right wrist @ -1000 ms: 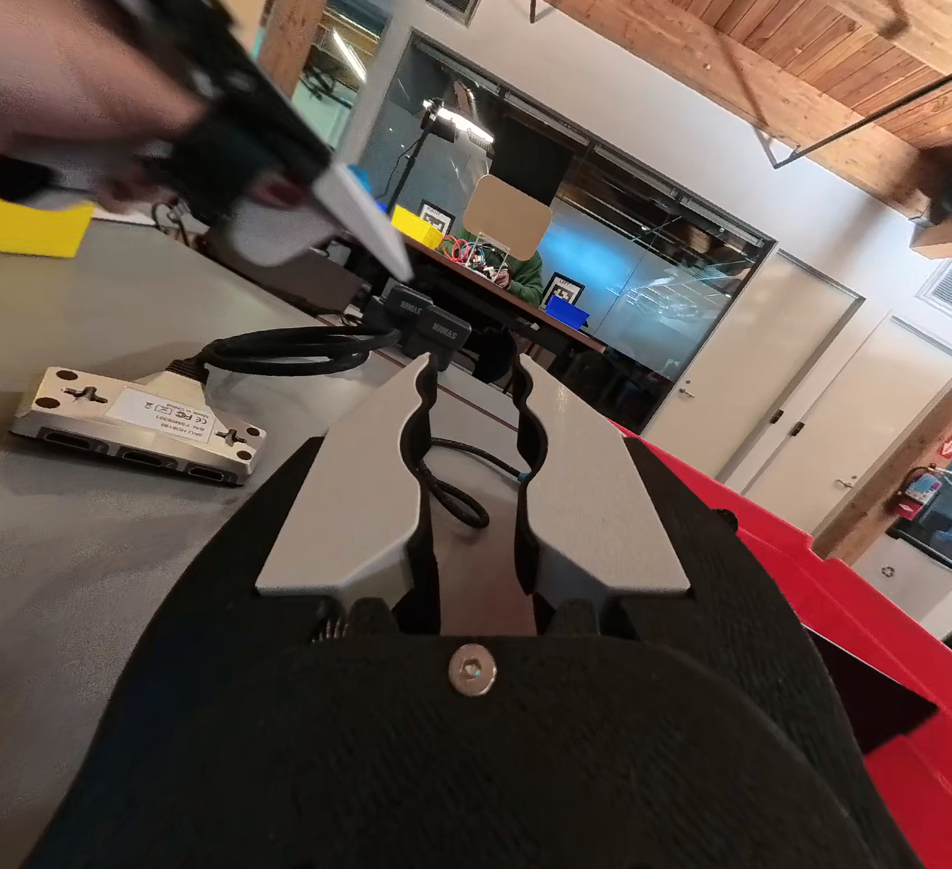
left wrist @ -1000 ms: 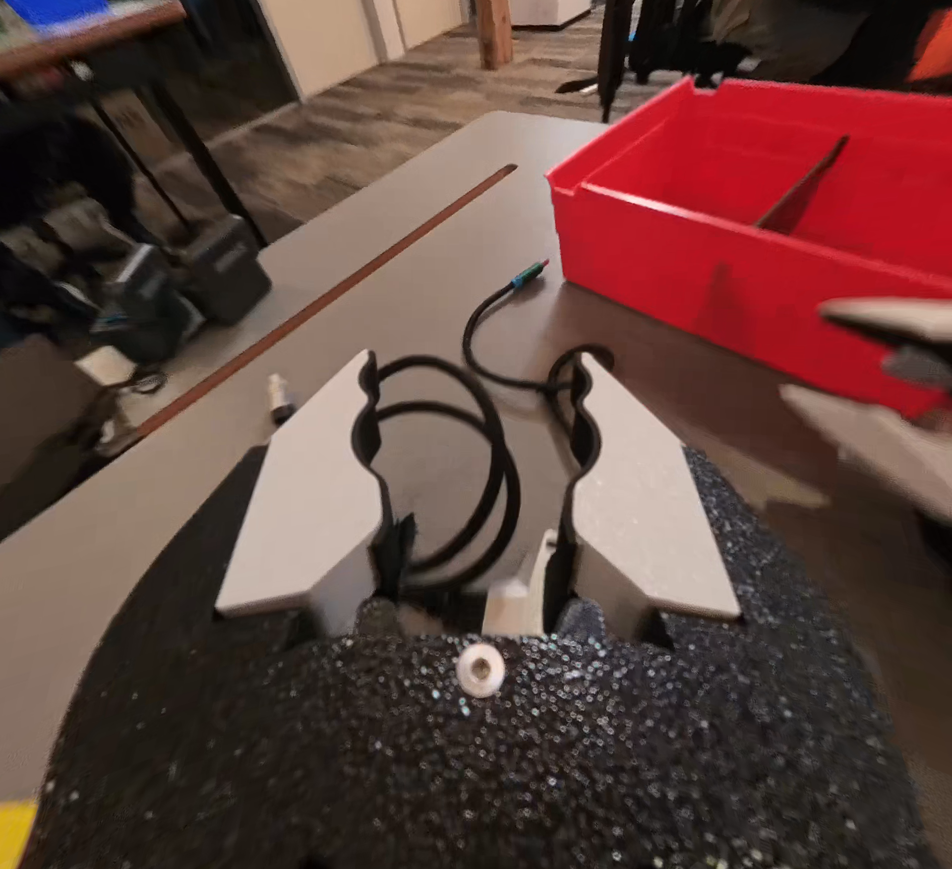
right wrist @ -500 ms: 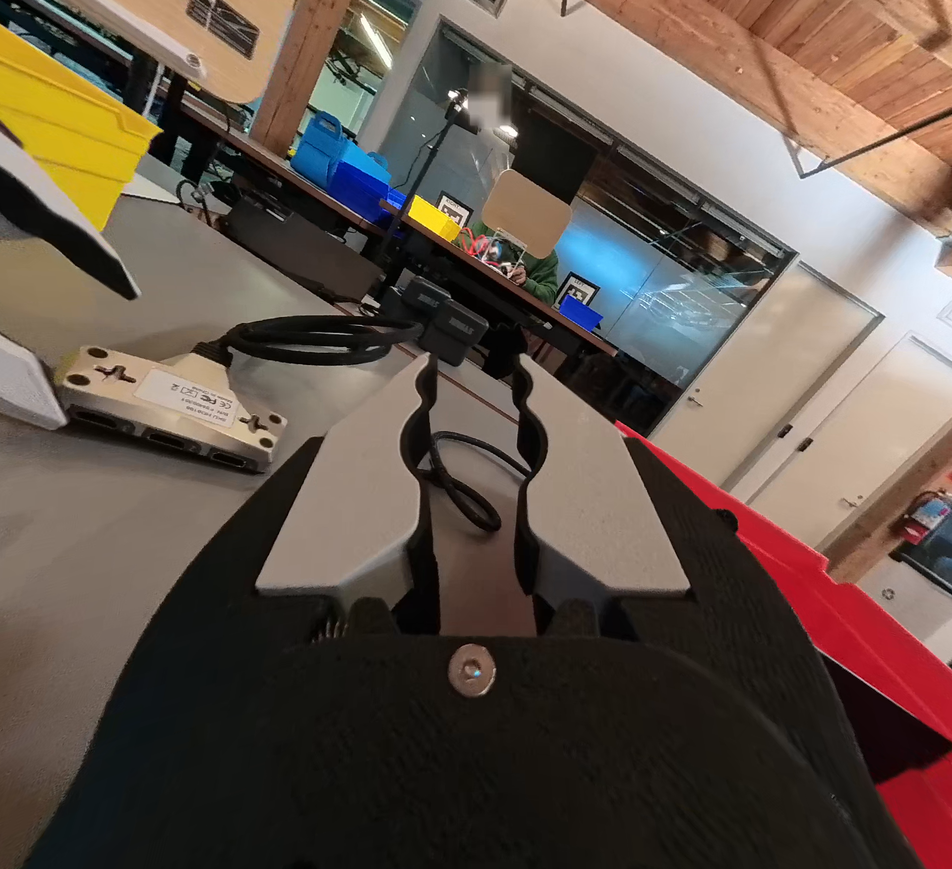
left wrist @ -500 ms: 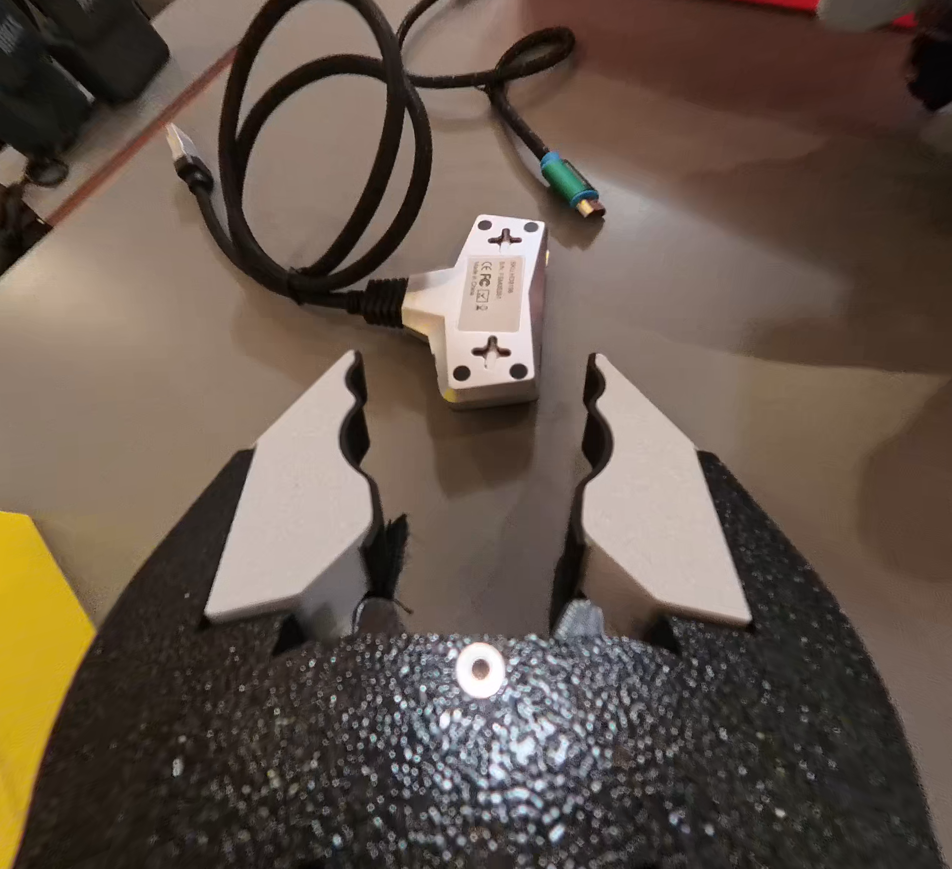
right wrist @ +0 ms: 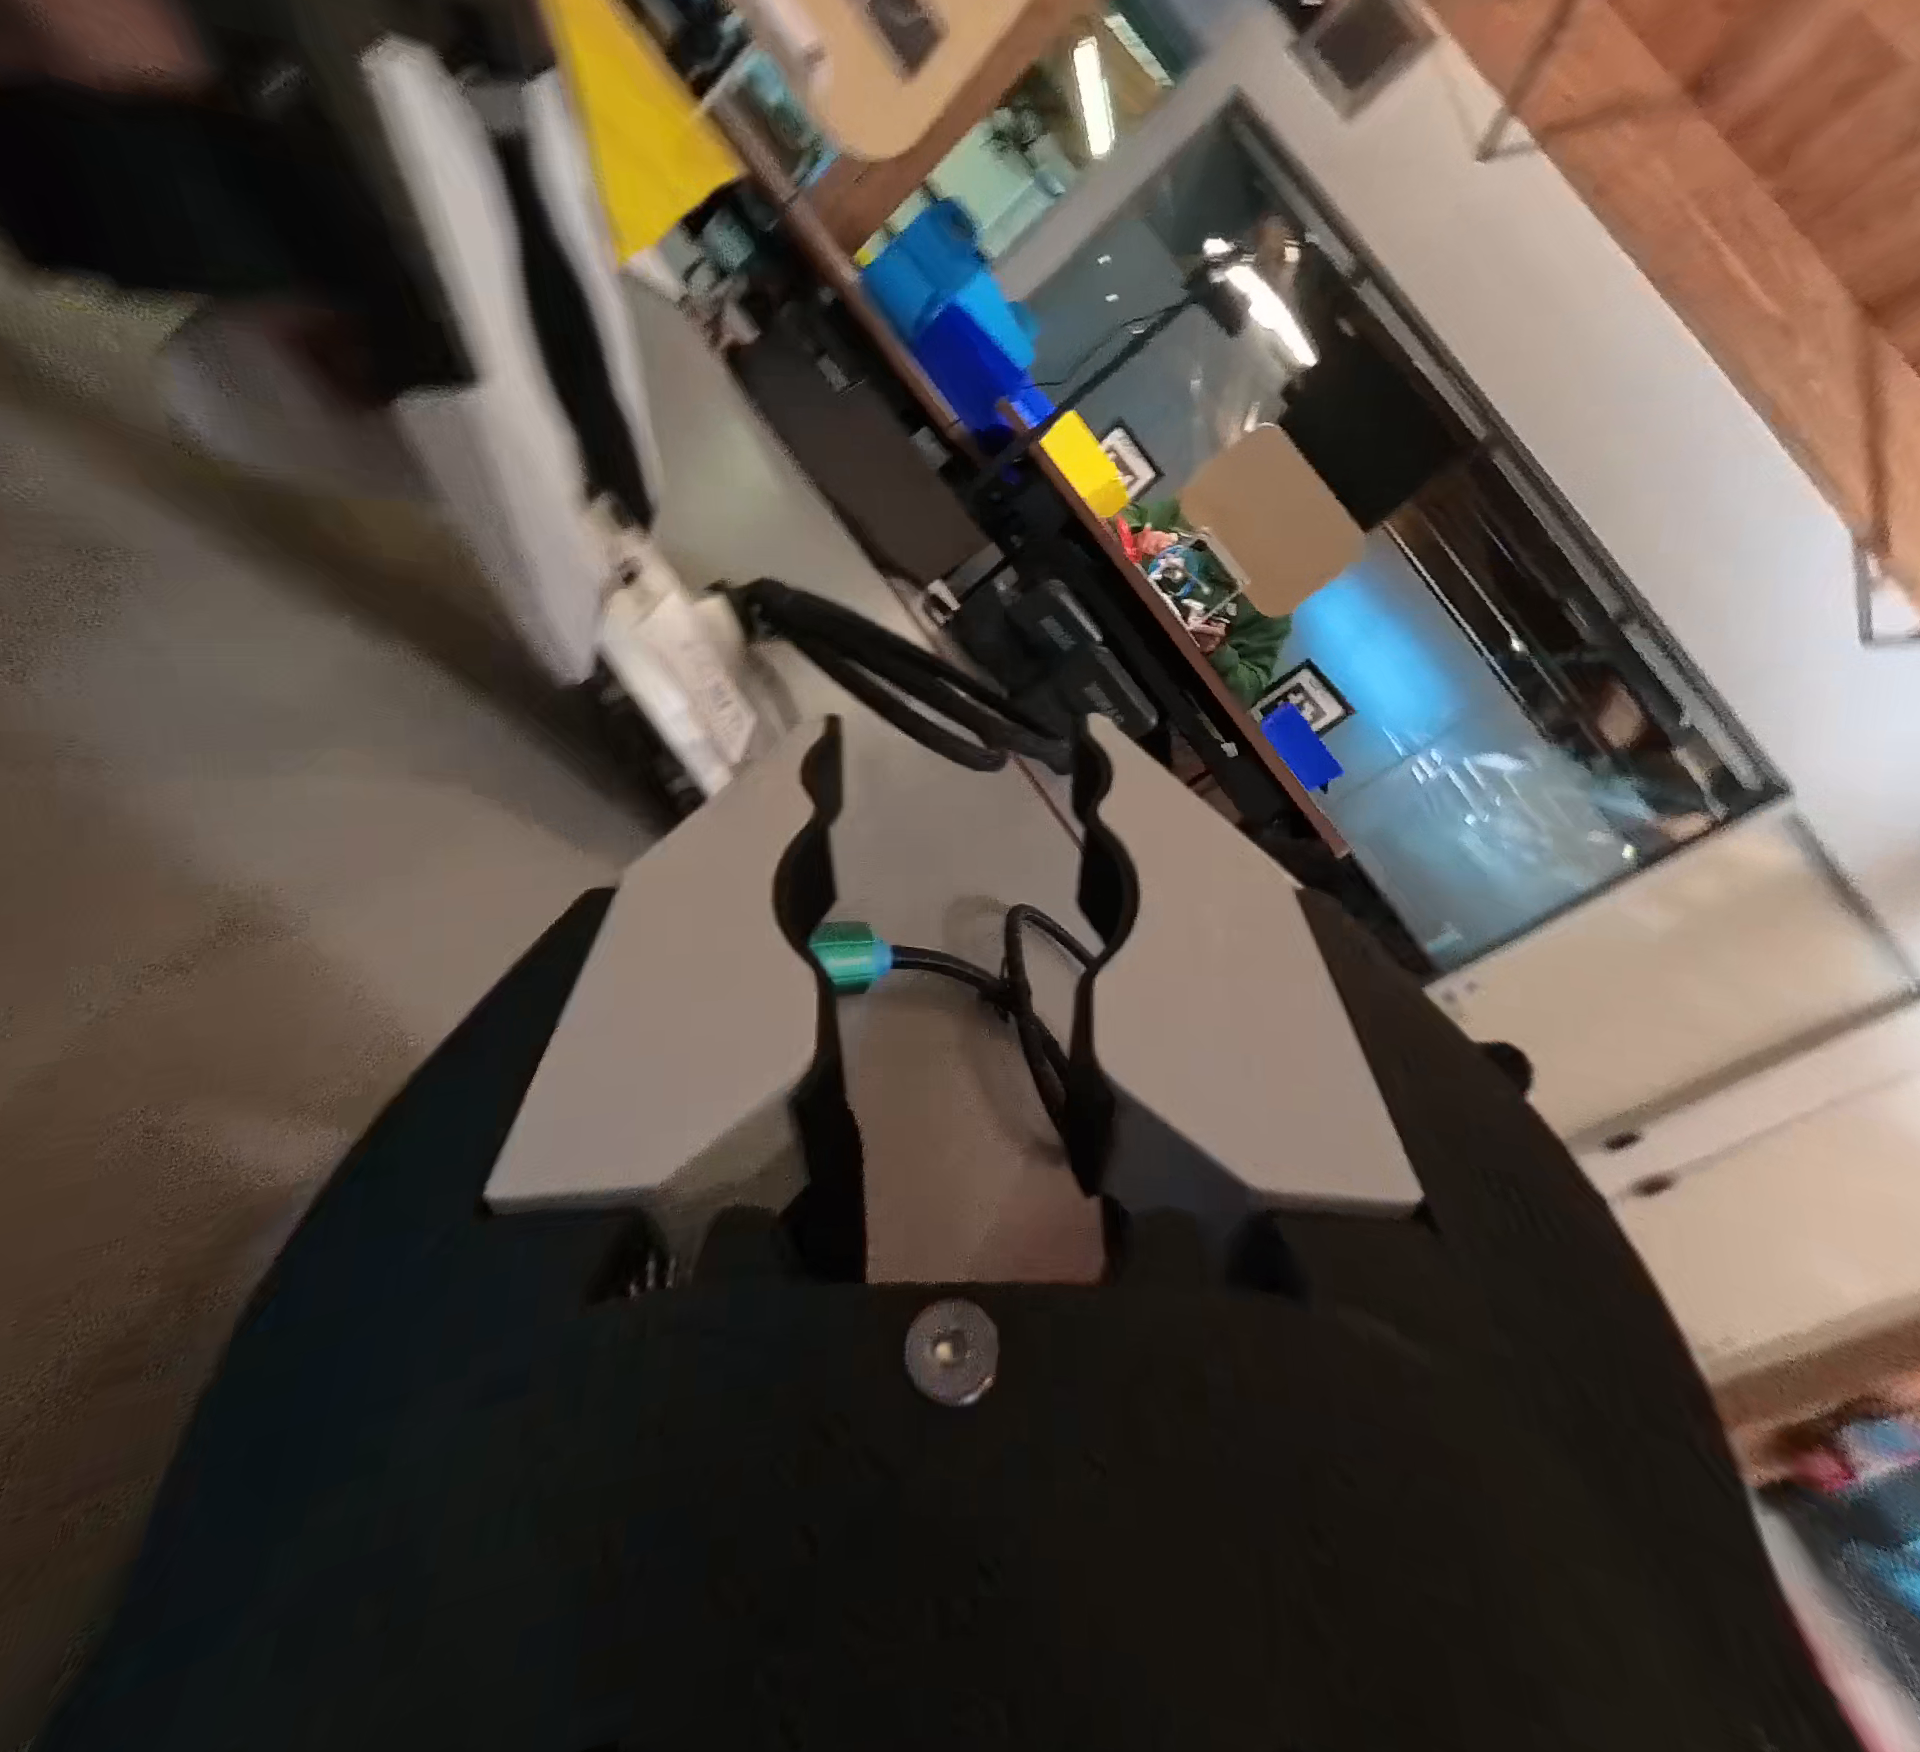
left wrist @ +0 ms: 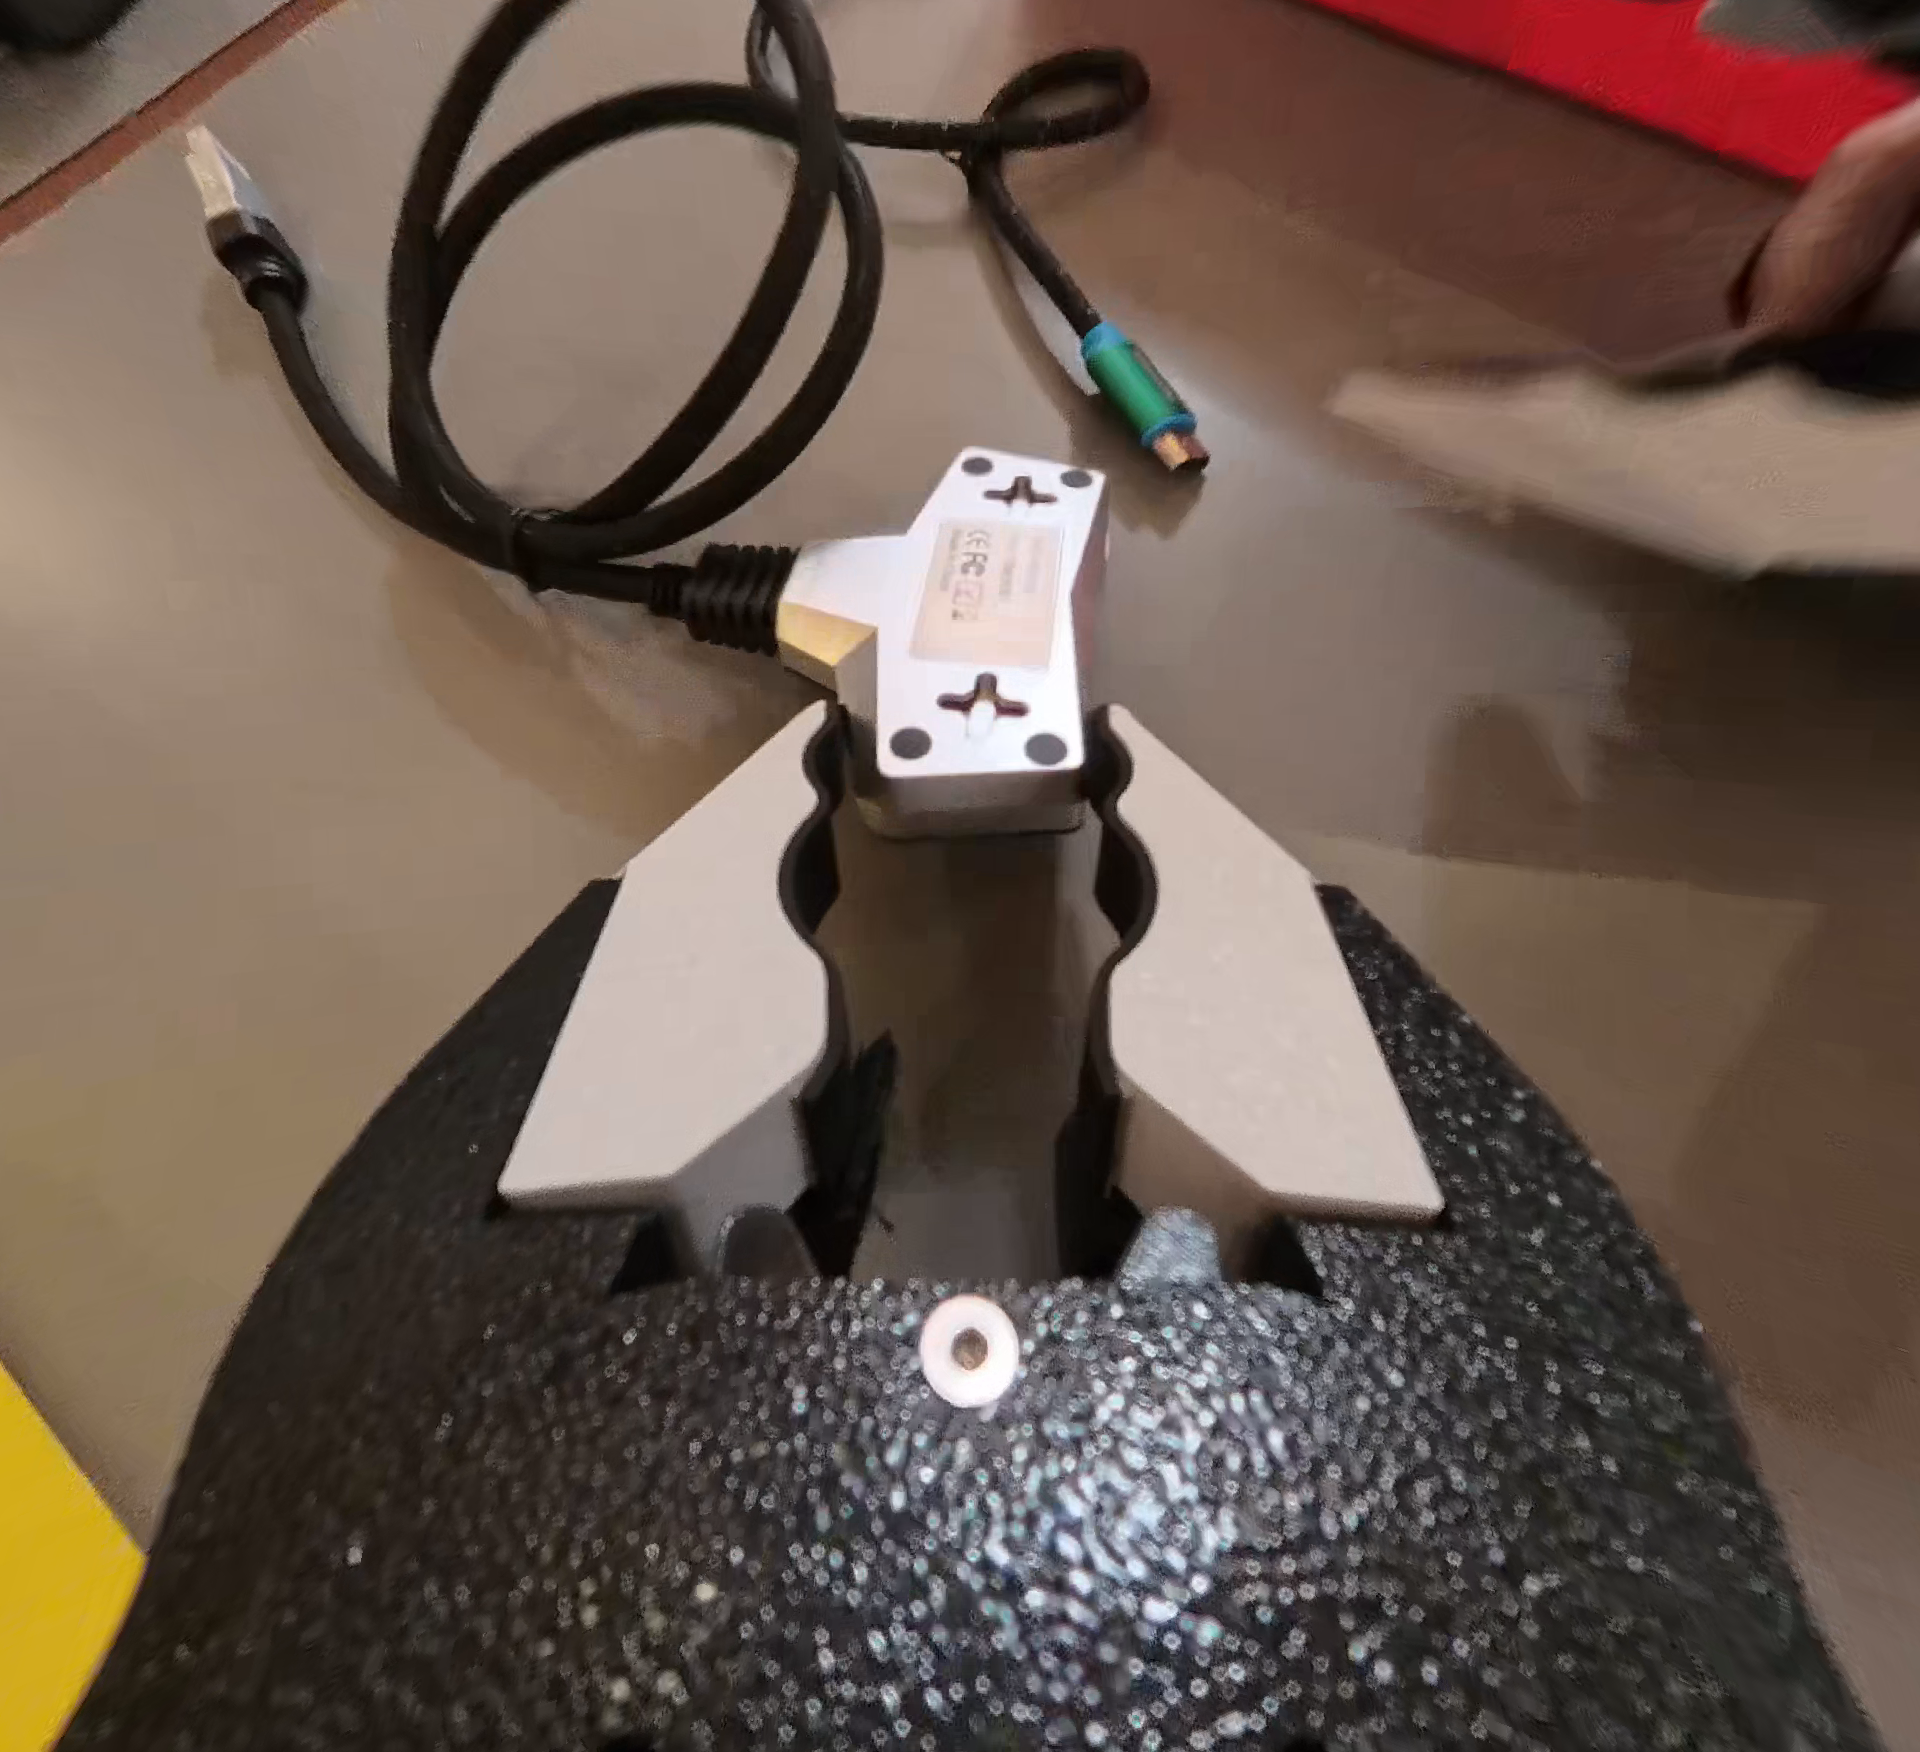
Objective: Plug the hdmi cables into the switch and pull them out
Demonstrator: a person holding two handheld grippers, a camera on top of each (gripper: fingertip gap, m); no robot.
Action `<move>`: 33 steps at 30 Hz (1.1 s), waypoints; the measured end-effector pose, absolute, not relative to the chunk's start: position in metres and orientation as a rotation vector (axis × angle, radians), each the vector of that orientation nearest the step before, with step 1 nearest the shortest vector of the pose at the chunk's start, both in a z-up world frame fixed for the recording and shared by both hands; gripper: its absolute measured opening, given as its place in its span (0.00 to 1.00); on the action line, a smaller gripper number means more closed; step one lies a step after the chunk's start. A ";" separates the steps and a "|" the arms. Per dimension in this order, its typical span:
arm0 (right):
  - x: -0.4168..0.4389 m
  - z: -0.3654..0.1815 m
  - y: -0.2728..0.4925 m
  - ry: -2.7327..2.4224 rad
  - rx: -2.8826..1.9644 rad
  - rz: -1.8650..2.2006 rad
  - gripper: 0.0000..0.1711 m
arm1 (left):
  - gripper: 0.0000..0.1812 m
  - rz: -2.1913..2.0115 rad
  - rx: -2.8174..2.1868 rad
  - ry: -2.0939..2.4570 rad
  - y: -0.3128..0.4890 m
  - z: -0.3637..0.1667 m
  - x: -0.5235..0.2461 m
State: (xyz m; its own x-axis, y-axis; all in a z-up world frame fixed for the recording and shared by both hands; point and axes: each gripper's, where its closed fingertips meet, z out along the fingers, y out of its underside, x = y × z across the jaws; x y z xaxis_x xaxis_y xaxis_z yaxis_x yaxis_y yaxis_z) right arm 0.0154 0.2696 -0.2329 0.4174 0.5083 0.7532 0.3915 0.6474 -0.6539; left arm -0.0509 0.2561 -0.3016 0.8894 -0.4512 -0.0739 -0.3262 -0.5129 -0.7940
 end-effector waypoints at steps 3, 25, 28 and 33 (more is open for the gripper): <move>-0.005 -0.259 0.258 -1.381 -0.840 -0.086 0.33 | 0.25 -0.244 -2.154 0.496 0.252 -0.291 -0.051; -0.023 -0.283 0.250 -1.529 -0.875 0.017 0.10 | 0.45 0.505 -1.486 1.258 0.206 -0.248 -0.036; -0.023 -0.282 0.239 -1.549 -0.838 0.158 0.10 | 0.43 0.833 -1.433 1.491 0.215 -0.273 -0.045; -0.019 -0.283 0.231 -1.592 -0.786 0.222 0.10 | 0.32 0.704 -1.365 1.551 0.216 -0.278 -0.028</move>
